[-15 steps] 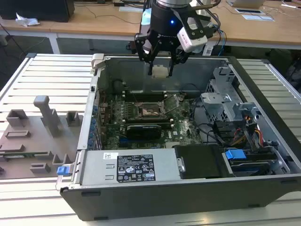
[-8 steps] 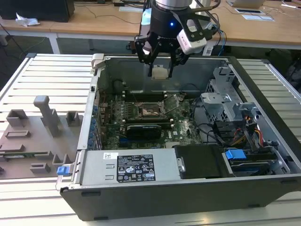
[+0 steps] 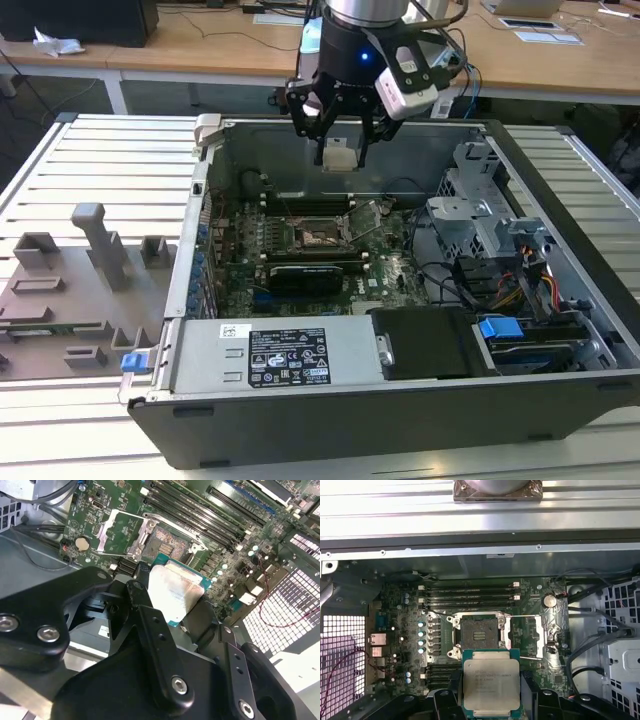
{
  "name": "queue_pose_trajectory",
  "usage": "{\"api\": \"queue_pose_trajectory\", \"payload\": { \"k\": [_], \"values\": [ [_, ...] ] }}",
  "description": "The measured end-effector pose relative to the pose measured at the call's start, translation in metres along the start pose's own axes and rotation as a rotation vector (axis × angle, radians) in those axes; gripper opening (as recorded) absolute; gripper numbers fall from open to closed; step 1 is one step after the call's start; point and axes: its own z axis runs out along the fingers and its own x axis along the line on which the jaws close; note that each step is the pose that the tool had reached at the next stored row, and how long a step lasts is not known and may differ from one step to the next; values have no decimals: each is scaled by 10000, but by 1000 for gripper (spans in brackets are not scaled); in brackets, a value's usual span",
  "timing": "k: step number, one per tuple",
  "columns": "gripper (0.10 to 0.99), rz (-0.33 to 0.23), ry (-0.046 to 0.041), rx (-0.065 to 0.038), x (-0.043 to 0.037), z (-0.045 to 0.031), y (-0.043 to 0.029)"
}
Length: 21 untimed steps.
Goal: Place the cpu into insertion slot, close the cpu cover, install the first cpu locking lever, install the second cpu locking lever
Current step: 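Place the cpu into insertion slot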
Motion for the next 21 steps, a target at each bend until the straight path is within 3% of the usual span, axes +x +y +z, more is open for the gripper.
{"api": "queue_pose_trajectory", "payload": {
  "k": [8, 21],
  "values": [
    [541, 0, 0, 0, -1, 73, -6],
    [541, 0, -1, 0, -2, 120, -11]
  ]
}}
